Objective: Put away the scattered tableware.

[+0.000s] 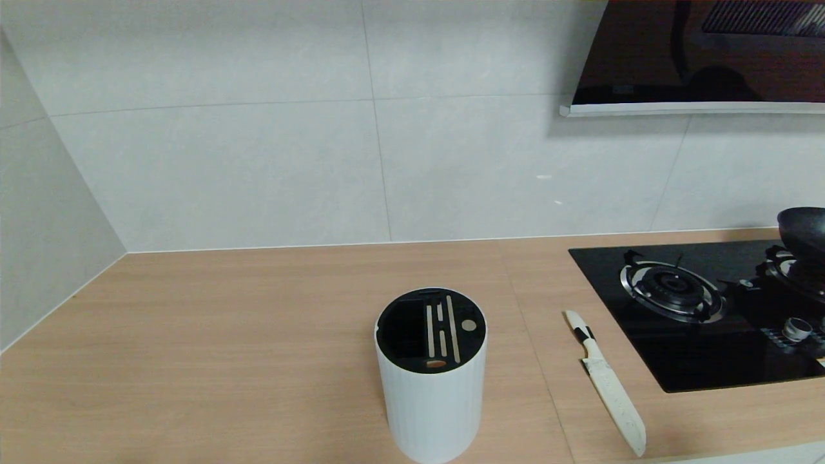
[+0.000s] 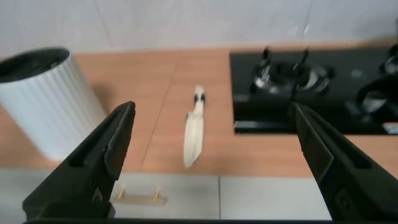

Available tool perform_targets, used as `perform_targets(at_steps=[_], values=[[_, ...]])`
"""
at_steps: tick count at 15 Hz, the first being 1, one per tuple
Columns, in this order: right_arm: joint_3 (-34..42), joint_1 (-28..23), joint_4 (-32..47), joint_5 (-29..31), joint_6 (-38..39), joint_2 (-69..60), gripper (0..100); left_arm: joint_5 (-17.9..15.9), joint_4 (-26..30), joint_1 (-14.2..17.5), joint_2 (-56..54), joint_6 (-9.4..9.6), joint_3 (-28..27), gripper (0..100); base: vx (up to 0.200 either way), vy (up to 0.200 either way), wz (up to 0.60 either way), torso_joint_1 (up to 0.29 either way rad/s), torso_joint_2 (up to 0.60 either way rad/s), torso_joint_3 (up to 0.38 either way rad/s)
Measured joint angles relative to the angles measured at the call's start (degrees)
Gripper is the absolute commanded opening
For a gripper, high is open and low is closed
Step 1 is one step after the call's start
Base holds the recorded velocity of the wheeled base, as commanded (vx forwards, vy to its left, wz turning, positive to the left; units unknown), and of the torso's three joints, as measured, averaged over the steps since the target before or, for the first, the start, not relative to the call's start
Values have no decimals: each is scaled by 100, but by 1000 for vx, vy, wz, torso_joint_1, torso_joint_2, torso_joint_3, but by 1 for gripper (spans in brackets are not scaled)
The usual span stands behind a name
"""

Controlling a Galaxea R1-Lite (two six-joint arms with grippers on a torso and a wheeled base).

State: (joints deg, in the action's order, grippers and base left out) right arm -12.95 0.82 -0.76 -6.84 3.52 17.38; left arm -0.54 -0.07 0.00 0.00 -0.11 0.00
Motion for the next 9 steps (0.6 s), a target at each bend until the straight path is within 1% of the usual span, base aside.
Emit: perform_targets(at_steps=[3,6,9], values=[[-551,135,-41,-93,0,1412,100,0,0,0,0,-2,0,100,0,0,0,0,0,0],[-1095,458,-162,-90,-5,2859,100,0,0,0,0,-2,0,100,0,0,0,0,0,0],[-1866,708,-369,-49,-62,4181,100,0,0,0,0,0,0,100,0,0,0,0,0,0]])
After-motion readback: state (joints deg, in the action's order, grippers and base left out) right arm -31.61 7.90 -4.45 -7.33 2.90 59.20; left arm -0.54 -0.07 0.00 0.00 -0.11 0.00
